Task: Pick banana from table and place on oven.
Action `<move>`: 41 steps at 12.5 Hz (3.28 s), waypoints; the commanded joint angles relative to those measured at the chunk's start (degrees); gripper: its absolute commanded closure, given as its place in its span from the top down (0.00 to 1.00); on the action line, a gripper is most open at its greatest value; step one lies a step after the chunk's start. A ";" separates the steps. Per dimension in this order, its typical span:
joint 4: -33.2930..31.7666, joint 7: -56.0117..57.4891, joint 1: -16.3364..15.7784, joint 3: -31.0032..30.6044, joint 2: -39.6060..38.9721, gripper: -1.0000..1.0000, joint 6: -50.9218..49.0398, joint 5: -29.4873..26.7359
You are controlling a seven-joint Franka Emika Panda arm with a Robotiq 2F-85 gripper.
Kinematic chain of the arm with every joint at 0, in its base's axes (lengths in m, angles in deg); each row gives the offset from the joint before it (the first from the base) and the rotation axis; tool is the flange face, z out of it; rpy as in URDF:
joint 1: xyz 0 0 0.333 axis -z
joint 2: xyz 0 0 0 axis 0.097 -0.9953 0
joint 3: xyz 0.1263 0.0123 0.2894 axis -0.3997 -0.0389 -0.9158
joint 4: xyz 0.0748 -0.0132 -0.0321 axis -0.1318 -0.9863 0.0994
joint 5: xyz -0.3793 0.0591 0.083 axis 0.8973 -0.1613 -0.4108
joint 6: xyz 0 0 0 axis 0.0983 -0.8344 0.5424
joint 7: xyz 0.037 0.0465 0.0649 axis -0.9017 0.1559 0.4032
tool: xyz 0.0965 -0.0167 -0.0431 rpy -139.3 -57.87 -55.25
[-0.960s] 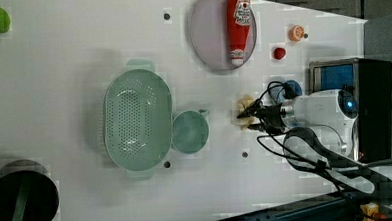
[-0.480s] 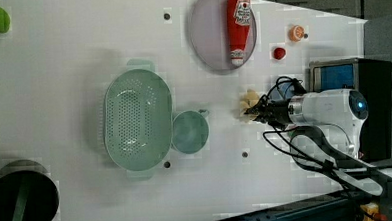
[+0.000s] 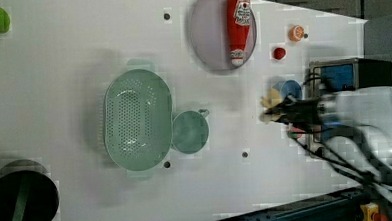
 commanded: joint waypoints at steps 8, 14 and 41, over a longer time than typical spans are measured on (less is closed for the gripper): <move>28.47 1.34 1.40 7.28 12.54 0.21 -39.40 1.20; 32.16 28.06 2.62 24.01 3.82 0.21 -34.20 3.76; 45.32 29.68 -3.59 26.93 6.64 1.00 -49.54 8.23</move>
